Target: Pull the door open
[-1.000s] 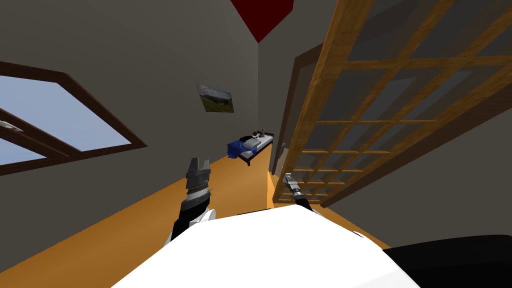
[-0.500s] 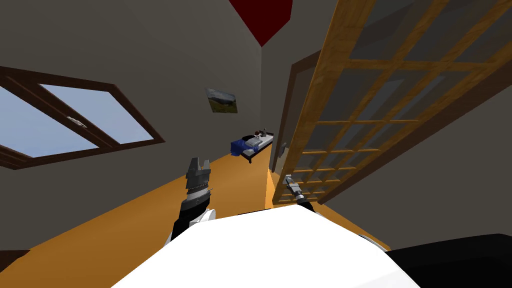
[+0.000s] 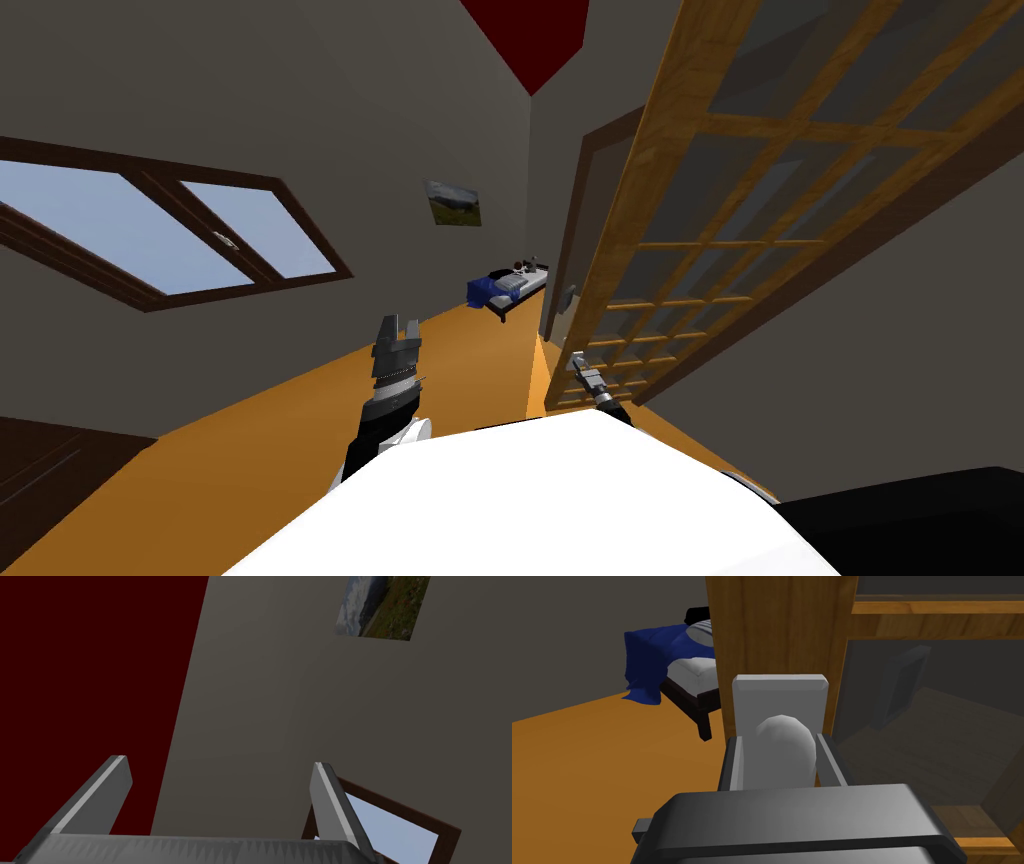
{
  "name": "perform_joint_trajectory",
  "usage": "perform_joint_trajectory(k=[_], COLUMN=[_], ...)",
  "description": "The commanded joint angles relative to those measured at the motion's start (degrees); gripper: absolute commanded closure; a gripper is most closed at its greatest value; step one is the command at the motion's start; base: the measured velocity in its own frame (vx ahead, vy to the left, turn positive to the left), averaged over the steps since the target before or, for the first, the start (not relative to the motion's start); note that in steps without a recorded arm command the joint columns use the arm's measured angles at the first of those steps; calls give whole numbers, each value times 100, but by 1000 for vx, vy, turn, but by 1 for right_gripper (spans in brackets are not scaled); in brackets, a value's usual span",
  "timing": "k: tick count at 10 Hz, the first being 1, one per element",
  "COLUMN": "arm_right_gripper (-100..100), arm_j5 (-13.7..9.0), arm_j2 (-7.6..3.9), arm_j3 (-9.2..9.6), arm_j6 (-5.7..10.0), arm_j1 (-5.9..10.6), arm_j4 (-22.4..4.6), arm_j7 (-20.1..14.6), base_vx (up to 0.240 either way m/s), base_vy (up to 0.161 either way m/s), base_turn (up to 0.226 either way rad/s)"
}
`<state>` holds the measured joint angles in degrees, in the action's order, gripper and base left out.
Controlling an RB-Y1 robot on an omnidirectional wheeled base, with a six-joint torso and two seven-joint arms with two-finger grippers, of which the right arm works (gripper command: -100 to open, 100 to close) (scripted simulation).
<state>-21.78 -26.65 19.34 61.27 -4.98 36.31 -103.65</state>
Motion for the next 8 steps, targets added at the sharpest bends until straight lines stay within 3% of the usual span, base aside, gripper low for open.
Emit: perform_joint_trajectory(k=[1, 5, 6, 7, 8], arm_right_gripper=[100, 100, 100, 100, 100], arm_j5=[46, 152, 143, 252, 296], arm_j2=[-74, -221, -180, -242, -272], arm_j3=[69, 224, 210, 344, 396], arm_j6=[103, 373, 350, 538, 618], arm_j1=[-124, -243, -201, -308, -351], arm_j4=[66, 22, -30, -17, -7], arm_j7=[-69, -259, -230, -281, -299], base_vx=[-177, -215, -98, -101, -141], base_vy=[-55, -66, -29, -31, -17], base_turn=[103, 110, 31, -39, -55])
